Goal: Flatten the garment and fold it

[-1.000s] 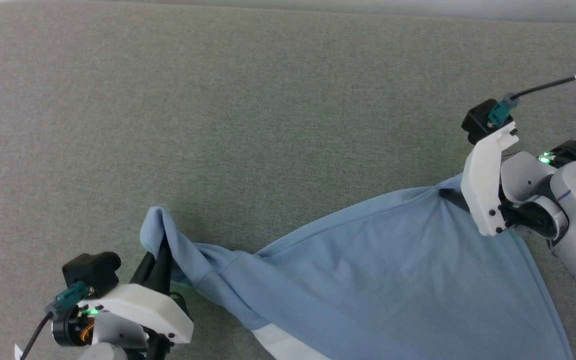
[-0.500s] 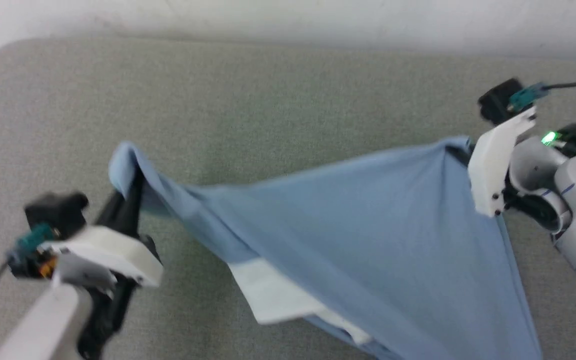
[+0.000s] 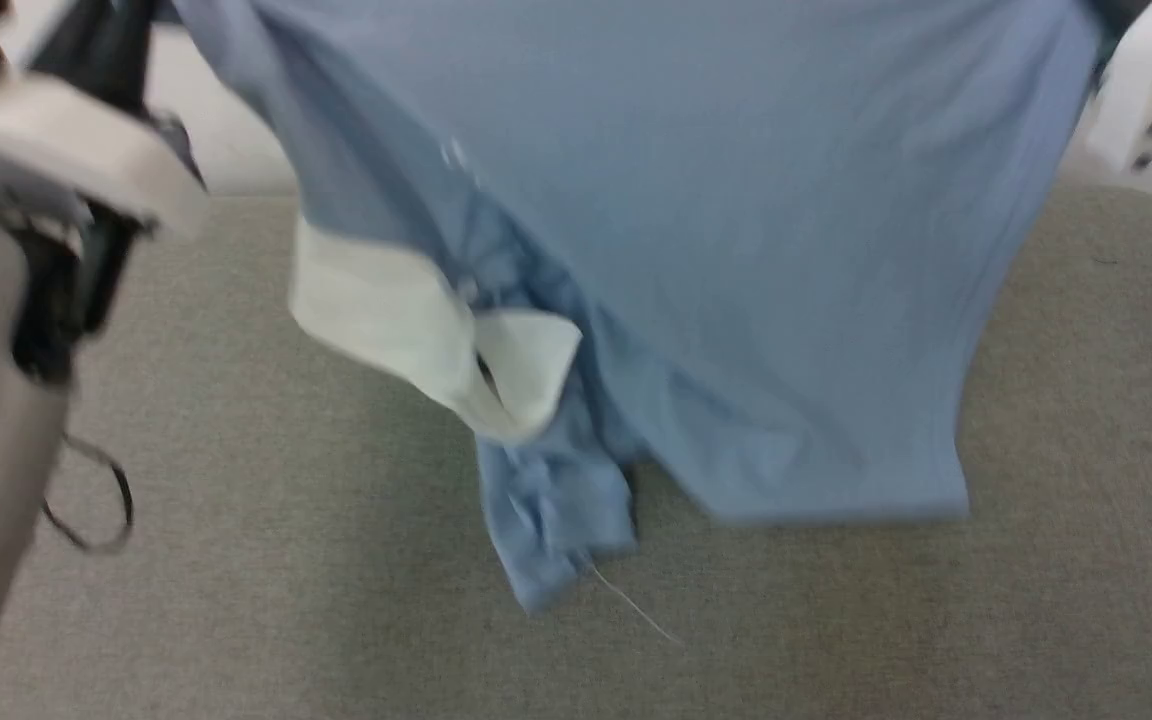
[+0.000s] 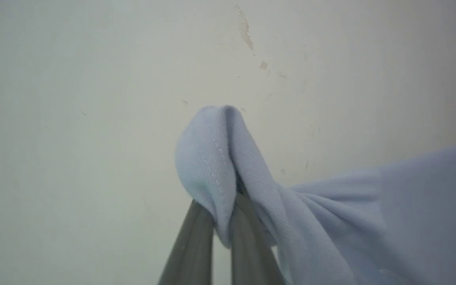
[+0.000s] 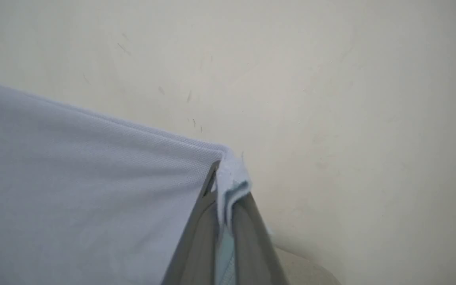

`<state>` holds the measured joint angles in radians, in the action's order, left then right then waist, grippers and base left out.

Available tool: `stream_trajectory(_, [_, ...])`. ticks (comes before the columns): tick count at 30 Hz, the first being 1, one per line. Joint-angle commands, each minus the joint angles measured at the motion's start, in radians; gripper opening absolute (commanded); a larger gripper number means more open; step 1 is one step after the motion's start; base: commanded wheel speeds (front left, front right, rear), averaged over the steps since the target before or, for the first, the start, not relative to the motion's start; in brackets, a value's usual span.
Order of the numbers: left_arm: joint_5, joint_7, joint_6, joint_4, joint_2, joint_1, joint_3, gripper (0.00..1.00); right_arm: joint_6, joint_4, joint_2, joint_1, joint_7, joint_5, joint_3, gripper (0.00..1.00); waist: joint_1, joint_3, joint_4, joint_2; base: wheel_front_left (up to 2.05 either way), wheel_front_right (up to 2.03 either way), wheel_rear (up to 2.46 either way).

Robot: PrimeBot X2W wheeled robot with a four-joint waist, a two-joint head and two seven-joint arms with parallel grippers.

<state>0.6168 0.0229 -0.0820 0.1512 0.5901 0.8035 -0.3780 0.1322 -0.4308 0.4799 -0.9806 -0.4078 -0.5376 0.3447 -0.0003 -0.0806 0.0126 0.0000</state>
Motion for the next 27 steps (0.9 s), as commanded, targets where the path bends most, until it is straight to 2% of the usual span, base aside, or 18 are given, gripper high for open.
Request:
stream_trajectory(1, [-0.017,-0.018,0.019,0.064,-0.006,0.083,0.003,0.00,-0.002,-0.011,-0.009,-0.050,0.019,0.031,-0.023,0.00,0.0003,-0.079,-0.054,0.0000,0.00,0.00,0.00])
stream_trajectory(4, [-0.057,-0.053,0.053,0.198,-0.014,0.240,-0.006,0.00,-0.002,-0.044,-0.029,-0.143,0.065,0.076,-0.066,0.00,0.0003,-0.153,-0.083,0.0000,0.00,0.00,0.00])
stream_trajectory(5, [-0.057,-0.053,0.053,0.198,-0.014,0.240,-0.006,0.00,-0.002,-0.044,-0.029,-0.143,0.065,0.076,-0.066,0.00,0.0003,-0.153,-0.083,0.0000,0.00,0.00,0.00])
stream_trajectory(12, [-0.146,-0.138,0.070,0.415,-0.027,0.586,-0.009,0.00,-0.002,-0.144,-0.075,-0.380,0.247,0.182,-0.156,0.00,0.0003,-0.340,-0.125,0.0000,0.00,0.00,0.00])
stream_trajectory(16, [-0.173,-0.176,0.082,0.501,-0.041,0.721,-0.017,0.00,-0.002,-0.206,-0.098,-0.488,0.337,0.222,-0.160,0.00,0.0003,-0.411,-0.125,0.0000,0.00,0.00,0.00])
stream_trajectory(21, [-0.177,-0.219,0.109,0.597,-0.057,0.785,-0.024,0.00,-0.002,-0.278,-0.124,-0.549,0.405,0.228,-0.109,0.00,0.0003,-0.462,-0.117,0.0000,0.00,0.00,0.00])
stream_trajectory(27, [-0.146,-0.253,0.139,0.701,-0.074,0.749,-0.017,0.00,-0.002,-0.367,-0.156,-0.548,0.452,0.185,-0.029,0.00,0.0003,-0.488,-0.105,0.0000,0.00,0.00,0.00])
